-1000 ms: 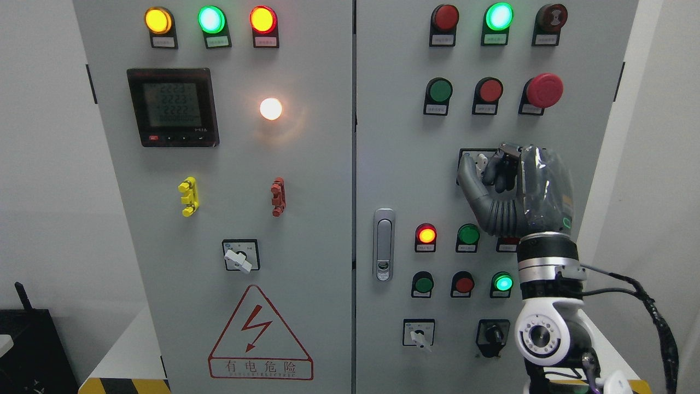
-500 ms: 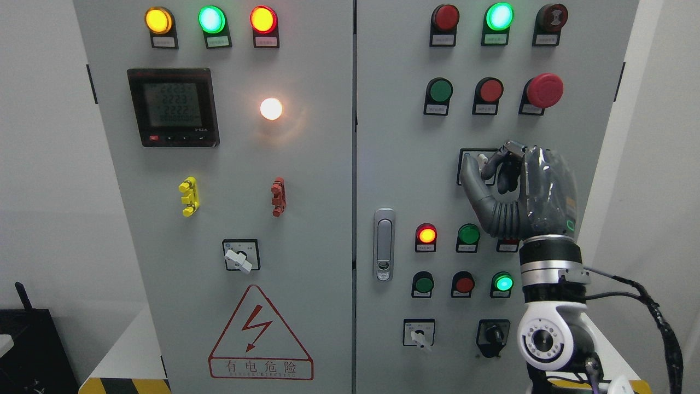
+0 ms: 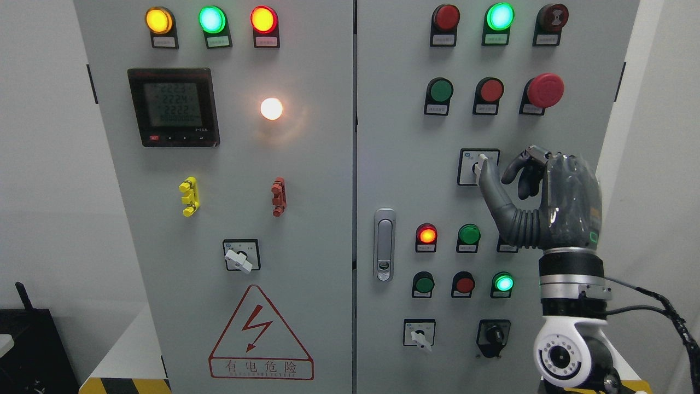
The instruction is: Rotate and turn off gray switch
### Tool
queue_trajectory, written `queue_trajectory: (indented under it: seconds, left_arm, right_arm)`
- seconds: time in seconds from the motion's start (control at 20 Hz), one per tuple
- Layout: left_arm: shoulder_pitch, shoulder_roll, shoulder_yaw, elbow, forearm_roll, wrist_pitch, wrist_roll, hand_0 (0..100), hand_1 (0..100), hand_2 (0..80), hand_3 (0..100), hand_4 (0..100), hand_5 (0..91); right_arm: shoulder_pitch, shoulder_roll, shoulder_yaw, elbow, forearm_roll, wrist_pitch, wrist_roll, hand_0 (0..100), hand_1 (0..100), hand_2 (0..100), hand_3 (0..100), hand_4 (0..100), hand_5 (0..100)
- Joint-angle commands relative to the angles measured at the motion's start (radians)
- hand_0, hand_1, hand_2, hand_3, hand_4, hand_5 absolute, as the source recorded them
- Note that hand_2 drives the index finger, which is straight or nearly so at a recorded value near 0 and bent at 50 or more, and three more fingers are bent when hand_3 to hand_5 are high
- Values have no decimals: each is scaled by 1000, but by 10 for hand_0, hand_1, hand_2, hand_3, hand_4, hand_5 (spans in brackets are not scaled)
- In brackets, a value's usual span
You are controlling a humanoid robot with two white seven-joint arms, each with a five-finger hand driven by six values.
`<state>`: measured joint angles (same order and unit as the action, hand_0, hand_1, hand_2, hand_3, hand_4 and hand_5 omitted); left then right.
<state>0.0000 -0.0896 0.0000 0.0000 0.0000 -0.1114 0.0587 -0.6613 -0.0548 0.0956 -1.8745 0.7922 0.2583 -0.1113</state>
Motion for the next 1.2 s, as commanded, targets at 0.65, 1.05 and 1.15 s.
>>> queue_trajectory:
  seconds: [0.65, 1.05, 1.15]
  left_arm:
    - [-9, -1, 8, -25, 20, -1, 0, 120, 389, 0, 0, 0, 0]
    - [-9, -1, 8, -25, 20, -1, 0, 120, 389, 0, 0, 0, 0]
    - [-9, -1, 8, -25, 20, -1, 0, 120, 389, 0, 0, 0, 0]
  right_arm:
    - [173, -132, -88, -109, -5, -306, -54, 277, 188, 369, 369, 279, 190]
    - [233, -213, -108, -126, -42, -376, -50, 281, 184, 129, 102, 15, 0]
    - [241, -237, -119, -127, -57, -378, -50, 280, 180, 111, 94, 9, 0]
